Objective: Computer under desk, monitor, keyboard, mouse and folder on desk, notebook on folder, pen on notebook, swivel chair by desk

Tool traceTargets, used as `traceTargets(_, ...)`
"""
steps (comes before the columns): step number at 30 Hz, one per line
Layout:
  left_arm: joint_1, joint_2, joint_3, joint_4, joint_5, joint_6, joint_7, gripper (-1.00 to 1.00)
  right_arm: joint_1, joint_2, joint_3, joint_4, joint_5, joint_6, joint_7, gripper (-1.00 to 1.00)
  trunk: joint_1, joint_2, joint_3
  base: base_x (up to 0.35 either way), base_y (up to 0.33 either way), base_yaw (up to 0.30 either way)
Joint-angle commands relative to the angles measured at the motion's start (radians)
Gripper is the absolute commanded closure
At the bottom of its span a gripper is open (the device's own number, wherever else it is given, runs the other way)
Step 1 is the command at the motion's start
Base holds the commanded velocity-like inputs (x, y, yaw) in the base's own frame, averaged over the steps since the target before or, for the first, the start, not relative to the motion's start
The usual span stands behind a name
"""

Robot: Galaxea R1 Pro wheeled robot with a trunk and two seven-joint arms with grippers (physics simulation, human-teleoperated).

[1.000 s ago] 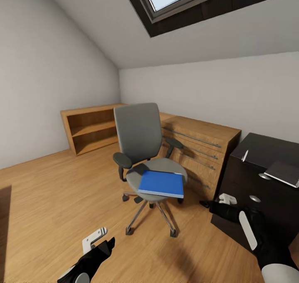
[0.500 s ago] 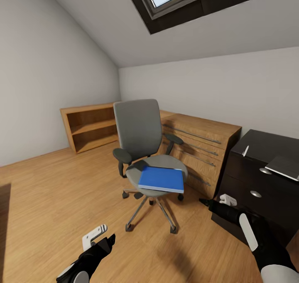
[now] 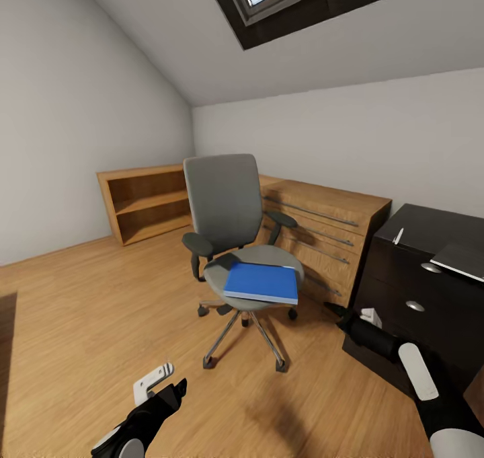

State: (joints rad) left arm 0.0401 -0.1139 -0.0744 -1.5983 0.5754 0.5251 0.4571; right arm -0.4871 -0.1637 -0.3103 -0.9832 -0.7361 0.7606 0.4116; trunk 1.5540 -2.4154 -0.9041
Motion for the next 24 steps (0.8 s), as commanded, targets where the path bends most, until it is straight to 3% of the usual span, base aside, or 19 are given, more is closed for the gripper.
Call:
traceTargets(1, 0.000, 0.000, -0.001, -0.002, 0.011, 0.001, 0.009, -1.00, -0.001, -0.004, -0.006, 0.009, -0.042, 0.017, 0.001, -1.00, 0.004, -0.008, -0.004, 0.000, 0.000, 0.000)
traceTargets(4, 0.000, -0.001, -0.001, -0.002, 0.010, 0.001, 0.009, -1.00, -0.001, -0.008, -0.015, 0.042, -0.092, 0.028, 0.000, -1.00, 0.015, -0.029, -0.013, 0.000, 0.000, 0.000)
traceTargets(6, 0.000, -0.001, -0.002, -0.002, 0.010, 0.001, 0.009, -1.00, -0.001, -0.010, -0.038, 0.089, -0.167, 0.034, 0.001, -1.00, 0.023, -0.043, -0.020, 0.000, 0.000, 0.000)
traceTargets(8, 0.000, -0.001, -0.002, -0.002, 0.010, 0.001, 0.009, -1.00, -0.001, -0.011, -0.045, 0.100, -0.209, 0.037, 0.003, -1.00, 0.031, -0.057, -0.026, 0.000, 0.000, 0.000)
traceTargets(11, 0.000, -0.001, -0.002, -0.002, 0.010, 0.001, 0.009, -1.00, -0.001, -0.007, -0.047, 0.113, -0.239, 0.040, 0.003, -1.00, 0.042, -0.078, -0.035, 0.000, 0.000, 0.000)
traceTargets(24, 0.000, 0.000, -0.005, 0.000, 0.005, 0.001, 0.007, -1.00, -0.001, 0.032, -0.051, 0.209, -0.259, 0.030, 0.003, -1.00, 0.046, -0.085, -0.042, 0.007, 0.000, 0.000)
